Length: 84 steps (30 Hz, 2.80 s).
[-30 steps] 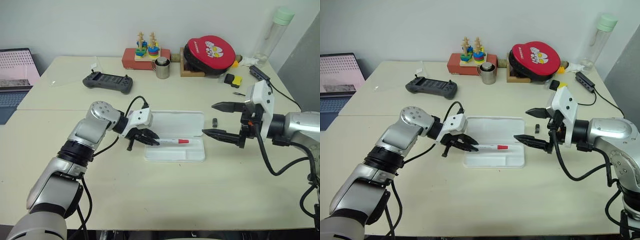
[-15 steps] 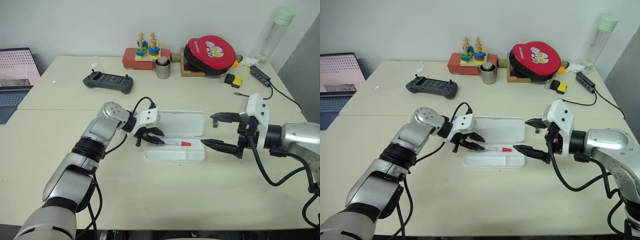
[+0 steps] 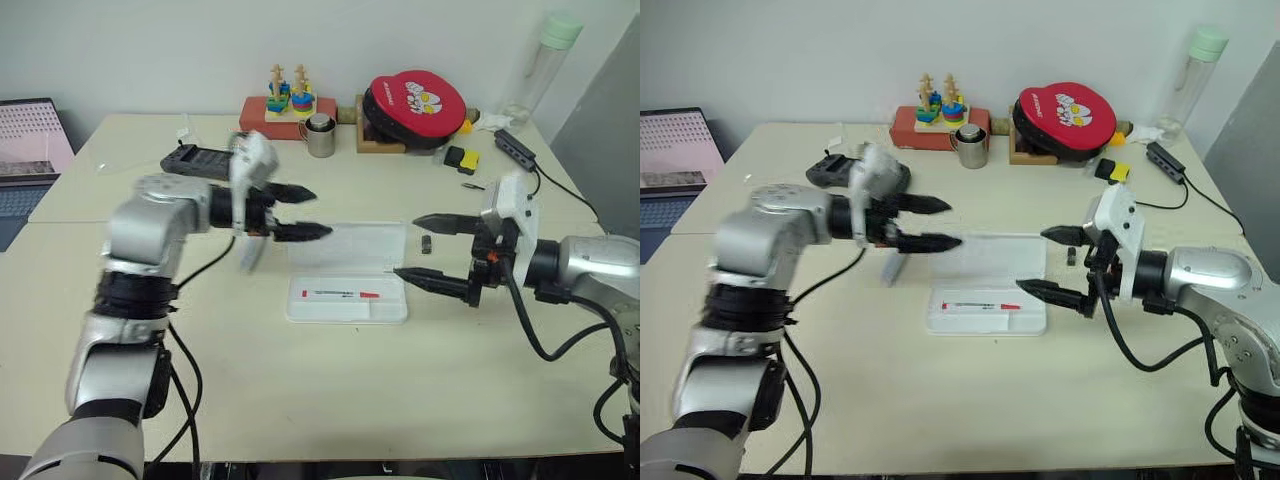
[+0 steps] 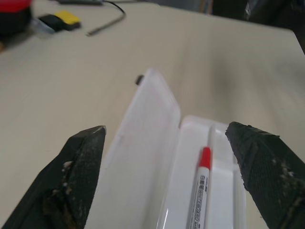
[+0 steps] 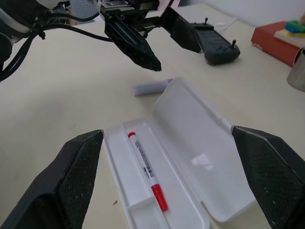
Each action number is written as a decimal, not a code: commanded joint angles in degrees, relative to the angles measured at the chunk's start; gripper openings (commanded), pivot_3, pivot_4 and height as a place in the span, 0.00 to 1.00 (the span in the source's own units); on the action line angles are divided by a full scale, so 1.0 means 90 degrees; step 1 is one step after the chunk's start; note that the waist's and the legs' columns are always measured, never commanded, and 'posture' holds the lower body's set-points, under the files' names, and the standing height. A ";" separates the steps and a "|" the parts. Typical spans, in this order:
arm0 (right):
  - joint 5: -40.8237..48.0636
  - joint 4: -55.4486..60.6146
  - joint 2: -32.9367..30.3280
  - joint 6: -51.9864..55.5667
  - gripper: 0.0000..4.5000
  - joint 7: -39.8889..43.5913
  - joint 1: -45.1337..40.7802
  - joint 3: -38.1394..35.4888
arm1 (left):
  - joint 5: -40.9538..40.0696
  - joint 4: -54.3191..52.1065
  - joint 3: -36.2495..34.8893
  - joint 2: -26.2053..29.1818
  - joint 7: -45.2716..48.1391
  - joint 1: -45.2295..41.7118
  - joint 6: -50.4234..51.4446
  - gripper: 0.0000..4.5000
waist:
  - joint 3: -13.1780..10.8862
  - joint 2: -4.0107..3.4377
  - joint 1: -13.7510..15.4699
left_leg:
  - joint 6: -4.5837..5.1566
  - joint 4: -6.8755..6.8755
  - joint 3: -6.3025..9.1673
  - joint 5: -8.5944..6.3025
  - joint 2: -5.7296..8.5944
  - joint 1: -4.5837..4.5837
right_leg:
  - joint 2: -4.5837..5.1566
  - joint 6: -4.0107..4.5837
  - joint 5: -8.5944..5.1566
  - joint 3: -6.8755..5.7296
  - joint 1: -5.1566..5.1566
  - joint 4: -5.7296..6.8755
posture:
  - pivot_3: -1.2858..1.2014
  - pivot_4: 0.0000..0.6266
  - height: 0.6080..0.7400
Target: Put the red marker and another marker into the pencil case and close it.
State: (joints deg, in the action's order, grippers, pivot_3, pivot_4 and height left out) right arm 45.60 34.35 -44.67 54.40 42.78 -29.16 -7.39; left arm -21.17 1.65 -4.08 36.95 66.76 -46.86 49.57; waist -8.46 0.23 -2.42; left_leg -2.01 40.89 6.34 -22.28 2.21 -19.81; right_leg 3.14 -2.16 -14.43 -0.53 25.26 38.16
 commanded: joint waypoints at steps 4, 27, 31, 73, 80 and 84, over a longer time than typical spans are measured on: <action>-0.0278 -0.0596 0.0492 -0.0451 1.00 -0.0114 -0.0827 0.0486 | 0.0204 -0.0656 -0.1249 -0.0111 -0.2405 0.0806 0.0678 1.00 | 0.0001 -0.0001 0.0038 | 0.0000 0.0002 0.0005 0.0000 0.0001 0.0005 | 0.0005 -0.0001 0.0001 0.0003 -0.0001 0.0004 | 0.52 0.24 1.00; -0.0615 -0.0891 0.0908 -0.0647 1.00 0.0075 -0.1299 0.1013 | 0.1128 0.1459 0.0205 -0.0687 -0.3835 0.1325 0.0058 0.90 | 0.0006 0.0001 0.0061 | -0.0002 0.0003 0.0007 0.0001 0.0013 0.0000 | 0.0026 -0.0007 0.0005 -0.0002 0.0002 0.0002 | 0.52 0.24 1.00; -0.0614 -0.0873 0.0850 -0.0626 1.00 0.0101 -0.1259 0.0977 | 0.1118 0.1521 0.0266 -0.0749 -0.3878 0.1301 -0.0004 0.70 | 0.0007 0.0000 0.0063 | -0.0002 0.0004 0.0007 0.0001 0.0014 0.0001 | 0.0026 -0.0007 0.0005 -0.0001 0.0002 0.0005 | 0.52 0.24 1.00; -0.0222 -0.0391 -0.0668 -0.0262 1.00 0.0438 -0.0225 -0.0094 | 0.0944 0.0297 0.2571 0.0434 0.1791 0.0684 -0.3349 0.26 | 0.0008 -0.0006 0.0077 | 0.0003 0.0000 -0.0010 0.0002 0.0012 -0.0006 | 0.0009 -0.0010 0.0006 -0.0007 0.0000 -0.0009 | 0.52 0.24 1.00; -0.0100 -0.0147 -0.0728 -0.0088 1.00 0.0478 0.0004 0.0034 | 0.1249 0.0245 0.2778 0.0341 0.1609 0.0946 -0.3297 0.26 | 0.0008 -0.0006 0.0080 | 0.0004 -0.0001 -0.0010 0.0002 0.0011 -0.0005 | 0.0010 -0.0010 0.0006 -0.0007 0.0000 -0.0008 | 0.52 0.24 1.00; -0.0050 0.0030 -0.0815 -0.0033 1.00 0.0524 0.0208 0.0148 | 0.1490 0.0391 0.2871 0.0259 0.1515 0.0996 -0.3465 0.26 | 0.0008 -0.0006 0.0083 | 0.0004 0.0000 -0.0009 0.0002 0.0013 -0.0005 | 0.0009 -0.0011 0.0006 -0.0007 -0.0001 -0.0009 | 0.52 0.24 1.00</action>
State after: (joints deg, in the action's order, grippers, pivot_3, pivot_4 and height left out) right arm 44.15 32.71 -51.17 54.22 47.33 -27.28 -5.42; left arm -8.48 5.30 21.41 39.75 80.70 -37.77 19.44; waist -8.38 0.18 -1.67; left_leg -1.97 40.89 6.25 -22.26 2.32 -19.86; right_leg 3.22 -2.26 -14.37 -0.58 25.25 38.08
